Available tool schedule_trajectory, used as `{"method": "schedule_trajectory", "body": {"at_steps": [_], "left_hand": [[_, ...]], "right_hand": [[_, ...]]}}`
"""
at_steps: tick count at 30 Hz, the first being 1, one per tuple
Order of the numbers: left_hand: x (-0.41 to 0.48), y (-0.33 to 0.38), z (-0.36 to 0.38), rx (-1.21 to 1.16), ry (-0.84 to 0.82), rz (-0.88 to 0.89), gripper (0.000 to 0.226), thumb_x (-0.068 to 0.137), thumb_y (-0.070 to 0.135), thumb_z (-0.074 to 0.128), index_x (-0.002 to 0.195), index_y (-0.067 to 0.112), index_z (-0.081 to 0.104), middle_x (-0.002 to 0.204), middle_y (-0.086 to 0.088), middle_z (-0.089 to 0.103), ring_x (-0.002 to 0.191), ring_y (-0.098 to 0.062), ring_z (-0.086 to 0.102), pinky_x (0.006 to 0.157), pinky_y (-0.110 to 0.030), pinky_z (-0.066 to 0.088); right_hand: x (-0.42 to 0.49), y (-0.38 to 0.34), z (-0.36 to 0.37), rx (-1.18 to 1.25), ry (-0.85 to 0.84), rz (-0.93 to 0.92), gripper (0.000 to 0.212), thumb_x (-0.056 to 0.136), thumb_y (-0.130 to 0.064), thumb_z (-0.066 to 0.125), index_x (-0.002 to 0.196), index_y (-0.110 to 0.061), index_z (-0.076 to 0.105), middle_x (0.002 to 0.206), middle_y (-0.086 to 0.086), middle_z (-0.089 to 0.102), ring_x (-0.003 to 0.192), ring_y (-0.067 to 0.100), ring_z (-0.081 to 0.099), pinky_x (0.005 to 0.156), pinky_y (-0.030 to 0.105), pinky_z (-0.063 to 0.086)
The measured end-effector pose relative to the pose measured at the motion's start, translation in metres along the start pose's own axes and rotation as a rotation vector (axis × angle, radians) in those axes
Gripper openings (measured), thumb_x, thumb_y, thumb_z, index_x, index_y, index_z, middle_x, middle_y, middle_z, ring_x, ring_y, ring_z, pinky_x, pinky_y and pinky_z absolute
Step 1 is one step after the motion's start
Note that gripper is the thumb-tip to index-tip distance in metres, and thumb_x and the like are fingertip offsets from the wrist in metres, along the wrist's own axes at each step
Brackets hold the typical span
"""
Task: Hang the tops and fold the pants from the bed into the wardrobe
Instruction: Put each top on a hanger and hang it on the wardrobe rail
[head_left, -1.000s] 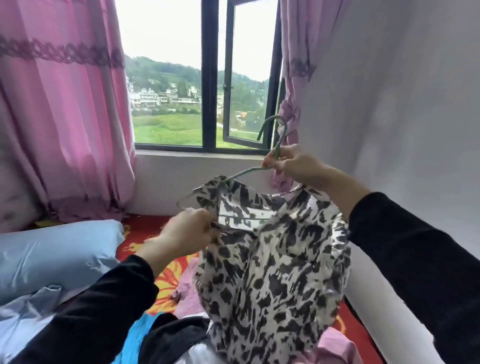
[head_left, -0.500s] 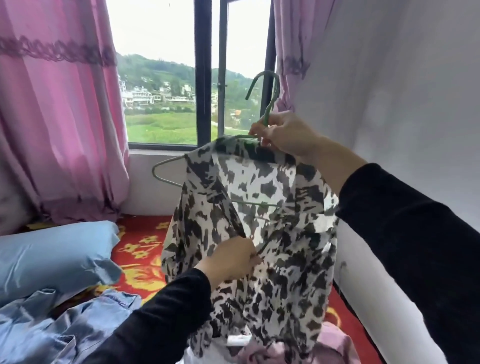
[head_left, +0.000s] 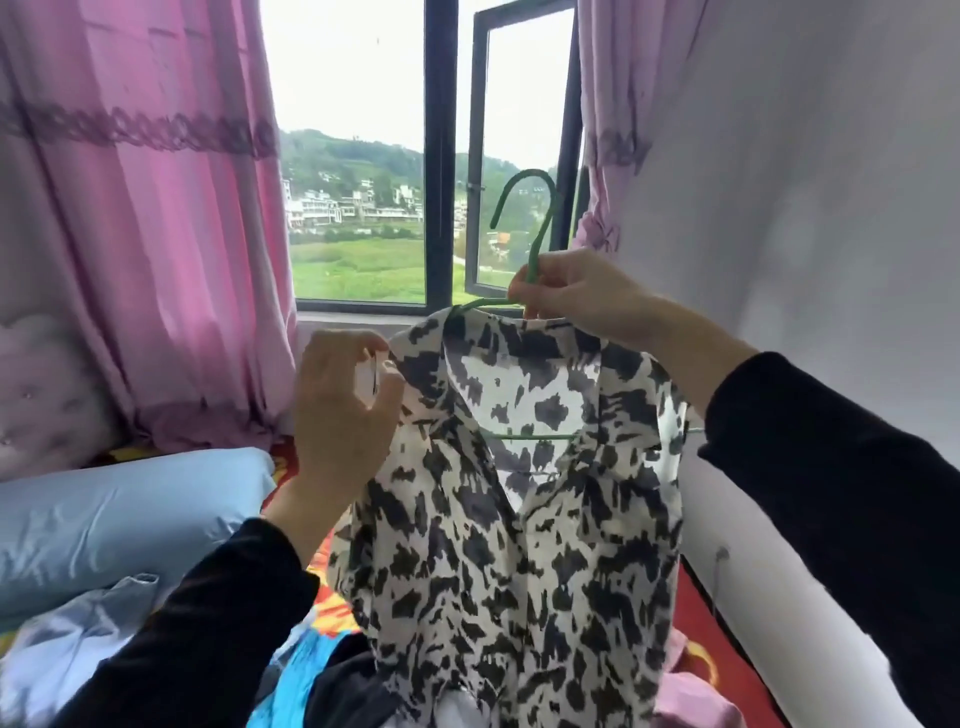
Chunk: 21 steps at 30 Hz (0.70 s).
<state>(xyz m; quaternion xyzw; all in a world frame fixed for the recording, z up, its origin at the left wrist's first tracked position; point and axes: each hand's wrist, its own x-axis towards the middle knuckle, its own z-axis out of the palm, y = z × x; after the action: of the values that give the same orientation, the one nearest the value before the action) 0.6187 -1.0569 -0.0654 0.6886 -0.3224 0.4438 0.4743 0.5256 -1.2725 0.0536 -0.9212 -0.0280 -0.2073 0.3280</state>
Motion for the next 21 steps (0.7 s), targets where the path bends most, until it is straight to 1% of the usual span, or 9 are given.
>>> {"method": "schedule_trajectory", "body": {"at_steps": [2,4,6,8,10,12,15,19,21], "left_hand": [[0.019,-0.011,-0.011,0.141,-0.116,-0.058,0.045,0.082,0.039,0.051,0.119,0.015,0.056,0.111,-0.001,0.052,0.106,-0.021,0.047,0.091,-0.036,0.038],[0.037,-0.014,-0.022,0.225,-0.322,-0.086,0.051,0.086,0.054,0.048,0.122,0.020,0.059,0.115,-0.001,0.060,0.107,-0.022,0.055,0.094,-0.038,0.040],[0.050,-0.010,-0.033,0.149,-0.426,-0.092,0.038,0.094,0.048,0.051,0.106,0.017,0.069,0.090,0.001,0.070,0.083,-0.019,0.066,0.082,-0.032,0.049],[0.063,-0.004,-0.047,0.094,-0.452,-0.130,0.031,0.098,0.039,0.049,0.097,0.016,0.071,0.078,0.005,0.068,0.072,-0.012,0.064,0.073,-0.025,0.048],[0.070,0.005,-0.064,0.049,-0.511,-0.158,0.028,0.097,0.043,0.046,0.095,0.025,0.067,0.079,0.015,0.064,0.071,0.004,0.058,0.068,-0.013,0.042],[0.070,0.019,-0.078,0.036,-0.546,-0.185,0.022,0.095,0.044,0.050,0.102,0.030,0.066,0.087,0.018,0.063,0.075,0.004,0.058,0.066,-0.012,0.043],[0.065,0.037,-0.101,0.032,-0.376,-0.210,0.016,0.093,0.029,0.061,0.106,0.024,0.069,0.084,0.012,0.065,0.069,-0.001,0.064,0.060,-0.008,0.047],[0.049,0.048,-0.146,0.218,-0.127,-0.173,0.020,0.092,0.023,0.062,0.103,0.011,0.073,0.085,-0.004,0.067,0.079,-0.024,0.064,0.073,-0.033,0.050],[0.032,0.052,-0.174,0.312,-0.038,-0.191,0.020,0.092,0.021,0.063,0.103,0.009,0.073,0.084,-0.002,0.064,0.078,-0.022,0.061,0.069,-0.025,0.045]], "right_hand": [[0.002,-0.007,0.006,0.039,-0.040,-0.034,0.014,0.096,-0.020,0.057,0.099,-0.009,0.066,0.090,0.008,0.068,0.083,0.014,0.063,0.087,0.028,0.052],[0.004,-0.014,0.010,0.057,-0.072,-0.060,0.014,0.095,-0.020,0.057,0.099,-0.010,0.066,0.085,0.003,0.067,0.079,0.009,0.064,0.086,0.025,0.052],[0.006,-0.021,0.014,0.059,-0.096,-0.095,0.016,0.095,-0.021,0.059,0.101,-0.009,0.067,0.085,0.002,0.069,0.081,0.010,0.065,0.088,0.025,0.051],[0.005,-0.030,0.015,0.082,-0.100,-0.146,0.013,0.095,-0.021,0.059,0.097,-0.011,0.067,0.086,0.003,0.069,0.082,0.013,0.065,0.087,0.028,0.053],[0.003,-0.040,0.010,0.109,-0.056,-0.208,0.011,0.096,-0.020,0.057,0.094,-0.013,0.066,0.085,0.004,0.067,0.080,0.011,0.063,0.082,0.024,0.053],[0.001,-0.054,0.004,0.102,-0.031,-0.254,0.013,0.097,-0.021,0.056,0.094,-0.013,0.065,0.086,0.004,0.068,0.080,0.010,0.063,0.075,0.012,0.051],[-0.002,-0.074,0.001,0.110,-0.034,-0.327,0.020,0.097,-0.025,0.056,0.099,-0.009,0.068,0.090,0.003,0.070,0.079,0.006,0.064,0.065,0.004,0.047],[-0.004,-0.089,0.016,-0.006,-0.033,-0.421,0.033,0.092,-0.042,0.058,0.095,-0.012,0.071,0.087,-0.003,0.068,0.074,0.003,0.063,0.062,0.014,0.043],[-0.009,-0.095,0.031,0.027,-0.078,-0.444,0.028,0.090,-0.038,0.063,0.081,-0.013,0.070,0.071,-0.003,0.066,0.057,0.006,0.059,0.054,0.018,0.045]]}}
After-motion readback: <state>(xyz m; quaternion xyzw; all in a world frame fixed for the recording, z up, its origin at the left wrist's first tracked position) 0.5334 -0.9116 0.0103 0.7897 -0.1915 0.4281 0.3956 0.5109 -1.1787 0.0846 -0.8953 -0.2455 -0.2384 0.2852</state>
